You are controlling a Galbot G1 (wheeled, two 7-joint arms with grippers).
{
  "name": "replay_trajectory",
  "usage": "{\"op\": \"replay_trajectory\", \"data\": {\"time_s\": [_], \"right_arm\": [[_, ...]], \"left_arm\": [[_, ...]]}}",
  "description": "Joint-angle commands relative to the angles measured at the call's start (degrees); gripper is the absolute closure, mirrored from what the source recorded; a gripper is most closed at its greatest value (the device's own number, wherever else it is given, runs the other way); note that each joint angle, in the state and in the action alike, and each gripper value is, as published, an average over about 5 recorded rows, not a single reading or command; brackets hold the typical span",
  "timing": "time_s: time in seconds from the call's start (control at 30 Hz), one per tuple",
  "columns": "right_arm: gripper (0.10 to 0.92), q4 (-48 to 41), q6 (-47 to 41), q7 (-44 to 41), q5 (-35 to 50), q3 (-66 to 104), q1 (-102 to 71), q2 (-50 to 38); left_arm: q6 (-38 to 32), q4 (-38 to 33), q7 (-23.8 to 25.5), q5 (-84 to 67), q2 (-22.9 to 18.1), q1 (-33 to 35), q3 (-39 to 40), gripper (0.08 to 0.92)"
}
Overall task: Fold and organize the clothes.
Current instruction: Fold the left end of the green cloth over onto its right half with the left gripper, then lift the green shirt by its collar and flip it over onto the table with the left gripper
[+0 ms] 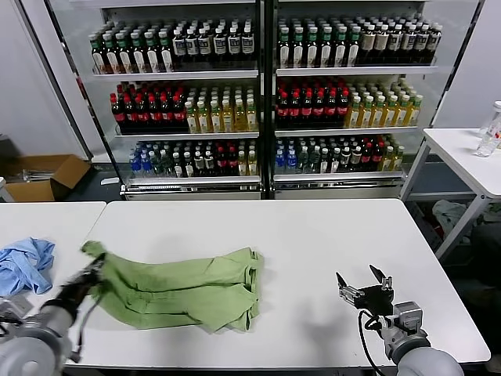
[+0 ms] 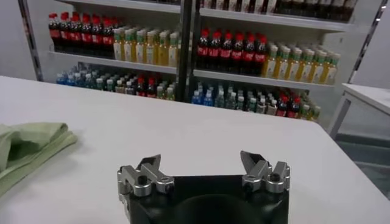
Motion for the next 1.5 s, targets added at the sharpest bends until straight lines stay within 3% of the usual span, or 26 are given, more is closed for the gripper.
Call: {"op": "replay_trajectory", "data": {"time_s": [0.03,0.33,0.53,0.77,0.93,1.17,1.37,1.5], "right_arm": [[0.203,-0.15,0.09,-0.02,0.04,-0.09,0.15,0.03],[0.203,-0.98,0.52,-0.11,0.11,-0.03,0.43,0.5],[0.203,-1.41,0.56,-0.49,0.19,-0.22,0.65,0.38],[0.203,-1.84,0.77,-0.81,0.93,0.4,1.16,-0.35],[0.203,-2.21,0.85,-0.88,1.35,0.61,1.53,-0.6],[0.203,-2.79,0.96,-0.91,1.22,0.06,1.88,-0.29],[0.203,-3.16,1.0,-0.84,1.06,-0.51,2.52,-0.19],[0.203,-3.08,1.01,-0.82,1.07,-0.41,2.49,-0.35]], "left_arm": [[-1.9,-8.18,0.46,-1.21,-13.65,-1.93,24.22,0.891],[-3.29,7.37,0.27,12.53,-19.1,-11.44,35.7,0.891],[-2.53,13.46,1.44,26.61,-19.03,-15.23,38.93,0.865],[-1.69,5.3,5.85,36.59,-14.89,-9.36,37.74,0.671],[-1.44,0.15,5.65,38.33,-11.14,-4.29,27.28,0.533],[-1.81,10.75,1.48,36.28,-6.55,-3.86,14.2,0.325],[-0.11,16.13,0.01,31.22,-6.12,-5.27,13.29,0.191],[1.73,15.99,0.29,26.57,-7.01,-4.92,14.65,0.178]]}}
